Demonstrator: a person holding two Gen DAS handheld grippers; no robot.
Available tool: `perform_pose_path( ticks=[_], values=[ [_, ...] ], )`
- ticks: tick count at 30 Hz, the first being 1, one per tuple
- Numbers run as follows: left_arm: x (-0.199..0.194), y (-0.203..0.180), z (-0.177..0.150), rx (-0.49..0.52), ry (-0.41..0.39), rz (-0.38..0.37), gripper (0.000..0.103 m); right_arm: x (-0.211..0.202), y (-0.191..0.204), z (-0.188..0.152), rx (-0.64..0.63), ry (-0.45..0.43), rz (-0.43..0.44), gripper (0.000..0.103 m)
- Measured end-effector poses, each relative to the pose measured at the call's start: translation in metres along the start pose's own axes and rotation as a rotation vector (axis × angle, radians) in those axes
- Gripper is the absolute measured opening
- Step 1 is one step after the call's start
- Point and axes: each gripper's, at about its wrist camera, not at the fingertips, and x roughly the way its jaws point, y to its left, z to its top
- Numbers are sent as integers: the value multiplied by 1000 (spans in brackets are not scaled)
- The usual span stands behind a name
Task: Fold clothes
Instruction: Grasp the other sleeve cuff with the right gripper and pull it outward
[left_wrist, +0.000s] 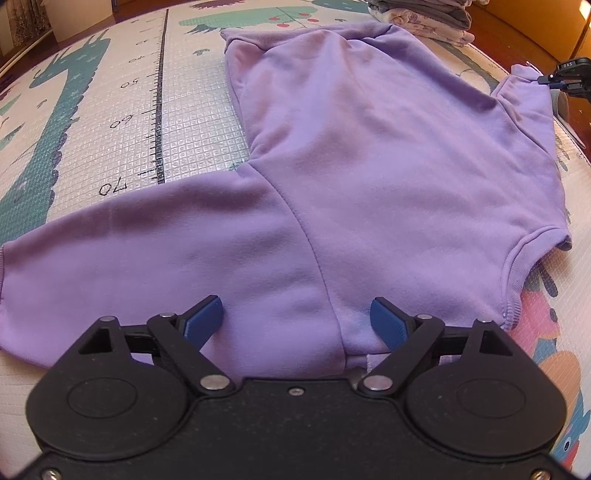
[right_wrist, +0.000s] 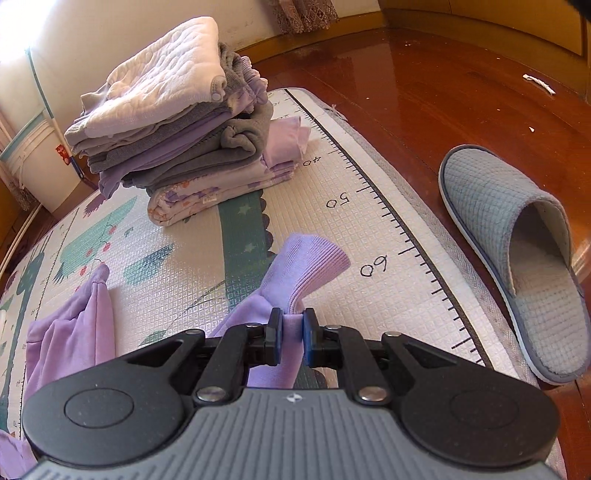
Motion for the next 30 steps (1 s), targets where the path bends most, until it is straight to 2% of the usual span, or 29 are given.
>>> perform_pose_path(
  ticks=[5,9,19,24,25,26,28,29,30],
  values=[
    [0,0,-1,8,0,-3,89,-25,-39,-24,100,-13,-56,12],
    [1,0,-2,15,-1,-5,90,-32,-59,-40,117,13,-103,12],
    [2,-2,-4,34,2,-7,94,-23,-61,-46,76,81,-219,13],
    [0,-2,-2,37,13,-6,94,-41,-67,-38,140,55,-387,20],
    [-2,-2,-1,36,8,6,94,-46,-60,-37,91,33,-409,22],
    [-5,-3,-1,34,2,19,94,-49,-46,-39,14,14,-386,22],
    [-19,-9,1,45,-74,54,93,-55,-13,-45,-154,-18,-303,21],
    [-24,-12,2,57,-98,49,92,-57,10,-55,-259,-20,-247,22],
    [-28,-20,3,85,-123,33,87,-57,35,-67,-373,-16,-184,22]
  ],
)
